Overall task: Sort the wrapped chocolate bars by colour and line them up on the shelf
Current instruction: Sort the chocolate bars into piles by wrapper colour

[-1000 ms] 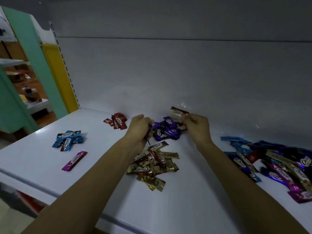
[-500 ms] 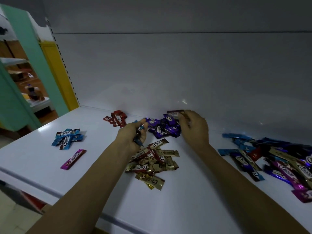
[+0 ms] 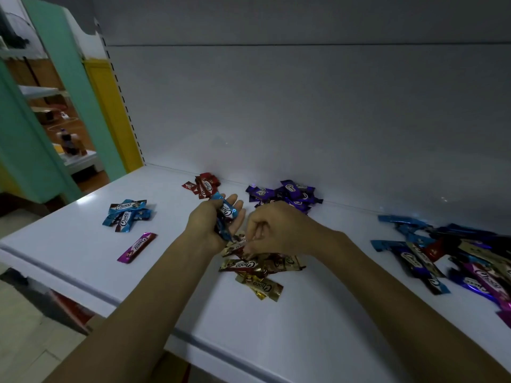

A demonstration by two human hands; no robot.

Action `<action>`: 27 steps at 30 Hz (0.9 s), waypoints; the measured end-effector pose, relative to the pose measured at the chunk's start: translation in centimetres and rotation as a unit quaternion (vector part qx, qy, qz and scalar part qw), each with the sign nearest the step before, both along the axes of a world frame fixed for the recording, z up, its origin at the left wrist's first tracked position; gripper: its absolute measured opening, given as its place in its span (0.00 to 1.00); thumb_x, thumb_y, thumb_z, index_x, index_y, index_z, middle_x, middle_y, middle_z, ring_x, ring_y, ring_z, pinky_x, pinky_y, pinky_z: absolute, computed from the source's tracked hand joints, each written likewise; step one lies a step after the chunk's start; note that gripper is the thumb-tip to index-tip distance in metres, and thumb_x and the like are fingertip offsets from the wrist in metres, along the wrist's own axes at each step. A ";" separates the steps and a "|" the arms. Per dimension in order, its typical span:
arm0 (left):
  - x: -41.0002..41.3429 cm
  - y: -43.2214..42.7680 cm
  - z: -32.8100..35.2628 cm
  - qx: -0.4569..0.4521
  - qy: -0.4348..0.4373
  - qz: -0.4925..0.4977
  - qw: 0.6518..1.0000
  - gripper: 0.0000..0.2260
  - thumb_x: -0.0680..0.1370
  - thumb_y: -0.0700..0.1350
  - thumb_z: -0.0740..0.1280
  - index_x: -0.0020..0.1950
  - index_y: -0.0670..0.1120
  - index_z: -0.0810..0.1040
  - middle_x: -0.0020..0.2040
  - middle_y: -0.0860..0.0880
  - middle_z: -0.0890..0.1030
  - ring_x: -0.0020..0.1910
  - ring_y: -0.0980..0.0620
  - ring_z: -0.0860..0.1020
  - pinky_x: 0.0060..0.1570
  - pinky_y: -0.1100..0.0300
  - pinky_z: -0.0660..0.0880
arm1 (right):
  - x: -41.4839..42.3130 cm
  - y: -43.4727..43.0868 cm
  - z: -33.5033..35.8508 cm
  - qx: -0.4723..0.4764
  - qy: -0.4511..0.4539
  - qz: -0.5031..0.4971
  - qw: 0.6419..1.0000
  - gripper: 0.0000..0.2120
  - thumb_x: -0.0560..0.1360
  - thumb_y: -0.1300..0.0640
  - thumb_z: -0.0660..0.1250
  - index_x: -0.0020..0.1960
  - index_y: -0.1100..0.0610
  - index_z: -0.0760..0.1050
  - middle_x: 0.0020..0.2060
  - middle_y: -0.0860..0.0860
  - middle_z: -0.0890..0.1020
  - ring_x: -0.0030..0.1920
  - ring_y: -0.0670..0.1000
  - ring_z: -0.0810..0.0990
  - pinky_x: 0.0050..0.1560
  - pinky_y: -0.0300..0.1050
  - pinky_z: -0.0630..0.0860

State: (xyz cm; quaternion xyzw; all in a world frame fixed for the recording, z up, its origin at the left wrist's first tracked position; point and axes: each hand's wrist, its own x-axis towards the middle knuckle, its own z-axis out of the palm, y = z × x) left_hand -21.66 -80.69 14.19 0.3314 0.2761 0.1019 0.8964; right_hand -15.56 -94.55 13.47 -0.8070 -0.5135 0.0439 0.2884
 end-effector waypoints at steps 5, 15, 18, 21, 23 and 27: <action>-0.3 -0.4 0.6 -0.024 -0.046 -0.014 0.999 0.15 0.84 0.41 0.53 0.69 0.43 0.71 0.53 0.47 0.81 0.44 0.51 0.80 0.36 0.54 0.79 | -0.7 0.2 1.1 0.109 0.097 -0.056 0.988 0.17 0.67 0.42 0.72 0.40 0.56 0.78 0.33 0.51 0.81 0.33 0.48 0.79 0.36 0.45 0.77; 0.9 -1.8 1.2 -0.021 -0.147 -0.048 0.988 0.17 0.83 0.48 0.53 0.69 0.46 0.72 0.66 0.46 0.77 0.67 0.47 0.73 0.53 0.50 0.76 | -1.5 0.4 2.3 0.190 0.338 -0.111 0.915 0.12 0.72 0.63 0.71 0.53 0.66 0.76 0.35 0.53 0.80 0.25 0.40 0.78 0.24 0.30 0.70; 0.9 -1.6 0.9 0.027 -0.157 -0.015 0.987 0.16 0.84 0.46 0.53 0.69 0.45 0.70 0.61 0.48 0.80 0.62 0.50 0.76 0.57 0.50 0.74 | -1.1 0.1 2.3 0.148 0.340 -0.109 0.922 0.11 0.73 0.62 0.71 0.53 0.65 0.78 0.34 0.50 0.80 0.27 0.39 0.78 0.28 0.31 0.72; 0.5 -0.6 0.3 0.122 -0.134 0.046 0.982 0.11 0.83 0.43 0.56 0.65 0.46 0.71 0.53 0.51 0.82 0.54 0.53 0.80 0.53 0.53 0.75 | -0.7 -0.2 2.6 0.119 0.320 -0.138 0.930 0.04 0.75 0.59 0.69 0.48 0.59 0.80 0.38 0.50 0.81 0.35 0.44 0.79 0.34 0.38 0.77; -0.1 0.3 -0.3 0.166 -0.103 0.066 0.979 0.09 0.83 0.44 0.58 0.60 0.47 0.74 0.50 0.50 0.82 0.47 0.54 0.80 0.46 0.58 0.77 | -0.5 -0.3 2.6 0.124 0.336 -0.156 0.921 0.02 0.77 0.59 0.66 0.45 0.55 0.78 0.40 0.51 0.81 0.34 0.45 0.79 0.31 0.38 0.75; -0.9 0.9 -1.1 0.190 -0.058 0.077 0.977 0.08 0.83 0.40 0.56 0.55 0.46 0.75 0.43 0.47 0.78 0.36 0.55 0.76 0.31 0.66 0.75 | -0.6 0.1 2.1 0.134 0.368 -0.142 0.909 0.03 0.78 0.57 0.64 0.50 0.57 0.74 0.41 0.52 0.84 0.29 0.47 0.80 0.31 0.41 0.72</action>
